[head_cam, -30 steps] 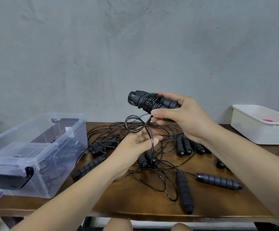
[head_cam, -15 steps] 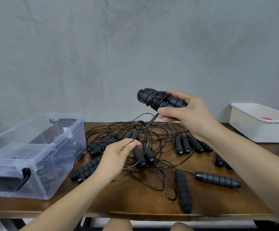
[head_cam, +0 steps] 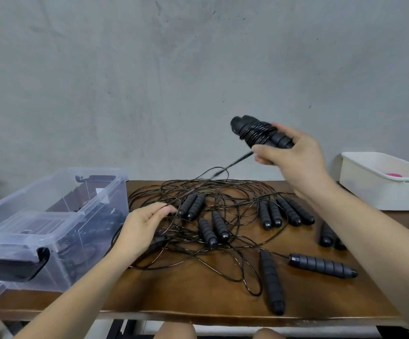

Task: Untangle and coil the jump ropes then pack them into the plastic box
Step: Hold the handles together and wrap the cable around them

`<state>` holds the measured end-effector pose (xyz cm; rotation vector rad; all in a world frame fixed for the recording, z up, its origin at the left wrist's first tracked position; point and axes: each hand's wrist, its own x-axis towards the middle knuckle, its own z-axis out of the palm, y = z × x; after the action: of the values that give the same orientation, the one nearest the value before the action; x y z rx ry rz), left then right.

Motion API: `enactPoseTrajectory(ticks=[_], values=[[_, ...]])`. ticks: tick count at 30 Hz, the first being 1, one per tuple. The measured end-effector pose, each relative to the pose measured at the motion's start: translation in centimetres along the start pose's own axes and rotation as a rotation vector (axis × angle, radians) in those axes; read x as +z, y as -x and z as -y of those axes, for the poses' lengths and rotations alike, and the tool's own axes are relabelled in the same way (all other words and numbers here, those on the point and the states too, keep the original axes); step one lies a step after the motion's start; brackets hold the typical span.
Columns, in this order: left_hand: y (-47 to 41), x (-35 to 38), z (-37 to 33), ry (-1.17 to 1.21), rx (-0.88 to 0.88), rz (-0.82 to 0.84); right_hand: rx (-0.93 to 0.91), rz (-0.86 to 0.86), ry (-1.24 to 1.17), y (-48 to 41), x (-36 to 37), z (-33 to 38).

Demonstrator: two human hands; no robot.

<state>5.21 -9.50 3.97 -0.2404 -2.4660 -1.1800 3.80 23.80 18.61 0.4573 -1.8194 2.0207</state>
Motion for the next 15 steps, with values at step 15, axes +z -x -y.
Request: enactPoseTrajectory(ticks=[15], values=[[-0.7, -1.5, -3.3, 0.019, -0.032, -0.106, 0.143, 0.305, -0.047, 1.1, 1.7, -1.6]])
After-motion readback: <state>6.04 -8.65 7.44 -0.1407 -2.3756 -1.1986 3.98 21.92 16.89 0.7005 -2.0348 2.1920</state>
